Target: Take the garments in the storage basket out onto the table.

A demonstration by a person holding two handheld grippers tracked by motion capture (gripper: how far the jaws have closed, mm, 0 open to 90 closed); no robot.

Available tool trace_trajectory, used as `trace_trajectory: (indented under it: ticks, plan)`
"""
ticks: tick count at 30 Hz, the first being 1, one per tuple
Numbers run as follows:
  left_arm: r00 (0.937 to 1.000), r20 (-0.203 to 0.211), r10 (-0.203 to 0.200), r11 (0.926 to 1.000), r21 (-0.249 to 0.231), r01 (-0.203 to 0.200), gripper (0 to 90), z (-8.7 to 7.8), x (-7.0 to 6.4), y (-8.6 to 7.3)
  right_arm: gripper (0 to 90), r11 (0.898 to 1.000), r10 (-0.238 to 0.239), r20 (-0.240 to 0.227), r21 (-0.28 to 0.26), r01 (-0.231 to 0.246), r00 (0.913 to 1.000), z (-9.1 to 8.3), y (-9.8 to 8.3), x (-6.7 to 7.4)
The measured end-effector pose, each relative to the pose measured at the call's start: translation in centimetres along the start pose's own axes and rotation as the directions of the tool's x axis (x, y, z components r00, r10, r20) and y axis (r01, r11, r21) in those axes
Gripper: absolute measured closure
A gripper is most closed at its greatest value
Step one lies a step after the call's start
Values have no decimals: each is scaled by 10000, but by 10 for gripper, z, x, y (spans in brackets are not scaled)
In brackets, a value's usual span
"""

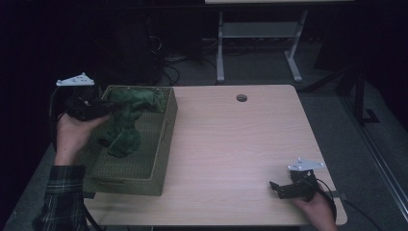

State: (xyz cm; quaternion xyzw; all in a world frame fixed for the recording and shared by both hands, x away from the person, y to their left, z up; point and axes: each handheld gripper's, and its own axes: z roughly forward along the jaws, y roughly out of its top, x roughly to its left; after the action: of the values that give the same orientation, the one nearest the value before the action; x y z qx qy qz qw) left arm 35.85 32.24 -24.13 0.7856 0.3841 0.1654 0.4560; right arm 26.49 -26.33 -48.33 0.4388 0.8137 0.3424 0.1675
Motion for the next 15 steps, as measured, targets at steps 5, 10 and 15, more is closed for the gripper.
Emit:
trace_trajectory:
  ticks: [5, 10, 15]
  plan:
    - [9997, 211, 109, 9998, -182, -105, 838, -4, -6, 12, 14, 10000, -16, 2, -4, 16, 10000, 0, 0, 0]
    - [9986, 464, 257, 9992, -320, -243, 838, -4, -13, 21, 14, 10000, 1, 0, 0, -1, 10000, 0, 0, 0]
    - [9967, 725, 378, 9984, -455, -345, 838, -1, -20, 27, 14, 10000, 0, 6, 2, 0, 10000, 0, 0, 0]
